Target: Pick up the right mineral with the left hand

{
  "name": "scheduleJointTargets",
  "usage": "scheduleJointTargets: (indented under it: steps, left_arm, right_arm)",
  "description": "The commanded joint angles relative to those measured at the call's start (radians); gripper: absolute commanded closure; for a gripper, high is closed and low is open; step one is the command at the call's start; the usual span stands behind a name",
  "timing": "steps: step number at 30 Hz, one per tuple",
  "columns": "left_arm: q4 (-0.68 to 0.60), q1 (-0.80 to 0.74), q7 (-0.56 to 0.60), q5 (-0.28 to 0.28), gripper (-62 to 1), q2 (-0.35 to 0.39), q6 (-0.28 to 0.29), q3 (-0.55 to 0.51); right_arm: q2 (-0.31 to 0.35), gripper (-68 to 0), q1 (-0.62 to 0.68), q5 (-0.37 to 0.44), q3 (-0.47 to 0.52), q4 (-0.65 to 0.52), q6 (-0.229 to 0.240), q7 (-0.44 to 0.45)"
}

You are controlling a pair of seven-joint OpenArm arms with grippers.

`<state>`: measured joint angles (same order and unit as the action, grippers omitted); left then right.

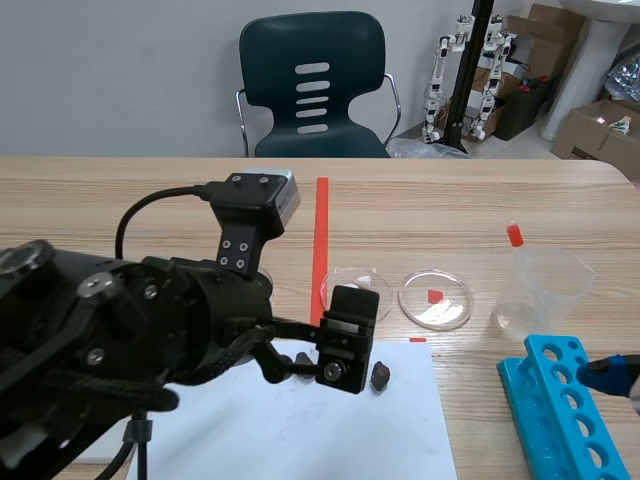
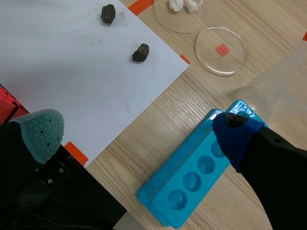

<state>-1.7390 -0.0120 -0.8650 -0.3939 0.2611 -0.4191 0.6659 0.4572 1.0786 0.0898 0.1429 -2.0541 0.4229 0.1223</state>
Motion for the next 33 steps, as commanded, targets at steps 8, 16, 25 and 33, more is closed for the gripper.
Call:
scheduleJointTargets:
  steps: [8,16,25,33]
  left_arm:
    - [0.192,0.174,-0.043,-0.003,-62.3,-0.093,-0.096,0.176]
    - [0.343,0.261,-0.014,0.017,-62.3,-0.201,-0.086,0.253]
    - [0.534,0.333,-0.025,0.021,-62.3,-0.3,-0.095,0.256]
    - [0.649,0.372,-0.057,0.021,-62.3,-0.348,-0.094,0.256]
  right_arm:
    - [0.005,-65.7,0.002,0.007,0.007,-0.019,-0.004,0.011]
    - [0.005,-65.7,0.002,0.007,0.007,-0.019,-0.004,0.01]
    - [0.005,-65.7,0.002,0.007,0.007,-0.019,-0.004,0.011]
    - [0.005,-65.7,0.002,0.007,0.007,-0.019,-0.004,0.01]
